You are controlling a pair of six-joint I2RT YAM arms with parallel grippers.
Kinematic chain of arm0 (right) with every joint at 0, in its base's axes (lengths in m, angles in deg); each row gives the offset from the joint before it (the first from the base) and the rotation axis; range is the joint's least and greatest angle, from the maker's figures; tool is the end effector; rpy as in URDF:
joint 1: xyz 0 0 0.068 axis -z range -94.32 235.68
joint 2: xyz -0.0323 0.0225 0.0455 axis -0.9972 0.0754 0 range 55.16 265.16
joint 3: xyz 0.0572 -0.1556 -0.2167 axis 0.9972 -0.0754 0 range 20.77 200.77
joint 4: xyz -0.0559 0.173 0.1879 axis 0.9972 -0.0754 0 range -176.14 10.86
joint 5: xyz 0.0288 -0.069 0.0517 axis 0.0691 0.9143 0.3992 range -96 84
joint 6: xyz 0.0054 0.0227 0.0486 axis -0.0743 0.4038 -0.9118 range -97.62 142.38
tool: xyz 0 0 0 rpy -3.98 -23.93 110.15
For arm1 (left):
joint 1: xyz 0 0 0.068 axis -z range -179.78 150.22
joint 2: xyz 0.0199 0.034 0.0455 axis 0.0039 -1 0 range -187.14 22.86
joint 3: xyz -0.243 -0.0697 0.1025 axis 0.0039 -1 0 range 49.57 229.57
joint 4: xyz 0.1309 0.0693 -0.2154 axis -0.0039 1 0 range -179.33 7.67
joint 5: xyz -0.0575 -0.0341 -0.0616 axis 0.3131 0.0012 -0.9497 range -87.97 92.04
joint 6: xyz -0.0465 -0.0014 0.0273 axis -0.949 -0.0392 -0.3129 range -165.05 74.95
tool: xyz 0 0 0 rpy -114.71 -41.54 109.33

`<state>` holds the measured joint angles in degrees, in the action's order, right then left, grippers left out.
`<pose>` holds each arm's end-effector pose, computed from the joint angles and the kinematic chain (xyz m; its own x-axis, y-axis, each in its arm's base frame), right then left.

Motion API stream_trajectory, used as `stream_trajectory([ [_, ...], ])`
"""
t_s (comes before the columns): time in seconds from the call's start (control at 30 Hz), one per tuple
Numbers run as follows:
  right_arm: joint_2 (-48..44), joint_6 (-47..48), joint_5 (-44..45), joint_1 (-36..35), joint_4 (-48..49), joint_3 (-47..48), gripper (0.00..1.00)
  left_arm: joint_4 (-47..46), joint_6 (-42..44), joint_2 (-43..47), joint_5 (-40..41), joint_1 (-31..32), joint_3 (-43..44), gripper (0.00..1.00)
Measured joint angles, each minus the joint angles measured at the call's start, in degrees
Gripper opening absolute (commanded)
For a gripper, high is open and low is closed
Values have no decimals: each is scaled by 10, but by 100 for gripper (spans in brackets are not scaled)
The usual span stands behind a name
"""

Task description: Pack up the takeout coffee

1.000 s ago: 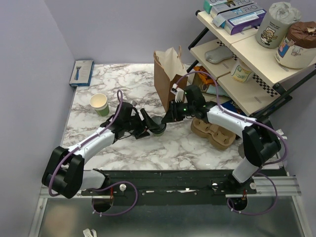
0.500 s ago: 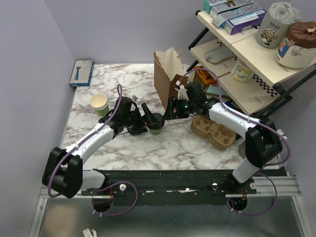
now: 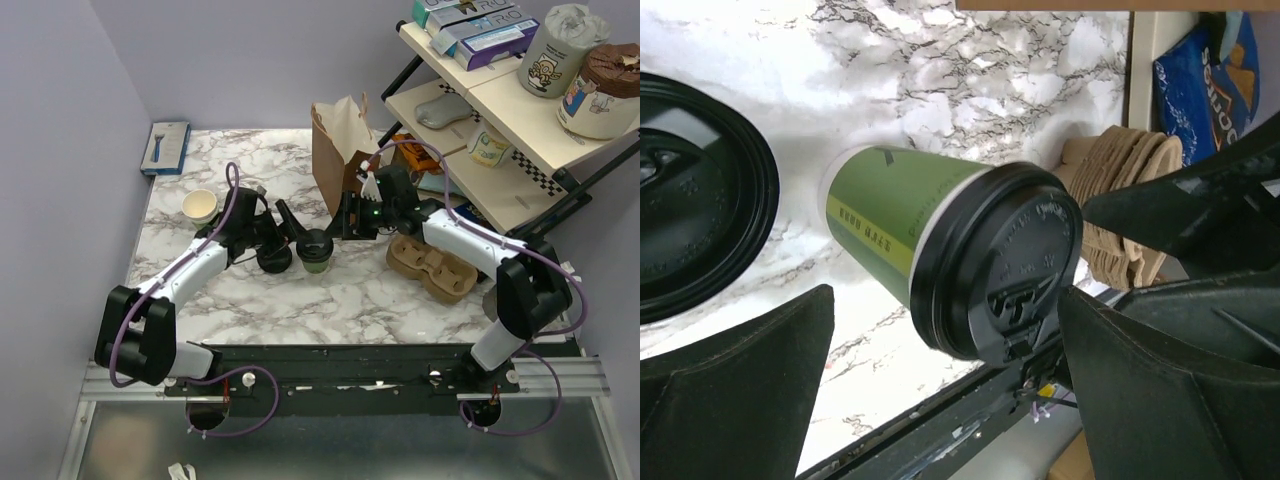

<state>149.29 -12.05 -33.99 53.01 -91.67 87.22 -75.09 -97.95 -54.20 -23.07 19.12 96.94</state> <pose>0.2976 0.2107 0.2481 -0.8883 0.0235 -0.4586 -0.3347 0.6505 0.6818 0.2600 -0.1048 0.2278 -0.8604 -0.4688 -0.1997 -0.1722 0.6363 -0.7520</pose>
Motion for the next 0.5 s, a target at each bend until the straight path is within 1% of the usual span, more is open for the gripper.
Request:
stream_trajectory([
  [0.1, 8, -10, -5, -2, 8, 0, 68, -4, 0, -18, -4, 0, 1, 99],
  [0.27, 37, -27, -18, -8, 21, 0, 59, -14, 0, -31, -14, 0, 1, 94],
  [0.3, 41, -29, -21, -10, 22, -1, 56, -18, -1, -33, -17, 0, 0, 93],
  [0.33, 44, -32, -23, -11, 23, -2, 49, -19, -2, -34, -20, 0, 0, 91],
  [0.4, 47, -35, -28, -12, 26, -8, 41, -32, -5, -38, -27, 0, -2, 88],
  [0.43, 47, -40, -31, -13, 30, -11, 36, -38, -7, -39, -31, 0, -5, 84],
  [0.47, 47, -45, -35, -14, 35, -15, 31, -46, -10, -40, -35, 0, -9, 82],
  [0.5, 47, -47, -37, -14, 40, -17, 29, -50, -13, -41, -39, 0, -11, 81],
])
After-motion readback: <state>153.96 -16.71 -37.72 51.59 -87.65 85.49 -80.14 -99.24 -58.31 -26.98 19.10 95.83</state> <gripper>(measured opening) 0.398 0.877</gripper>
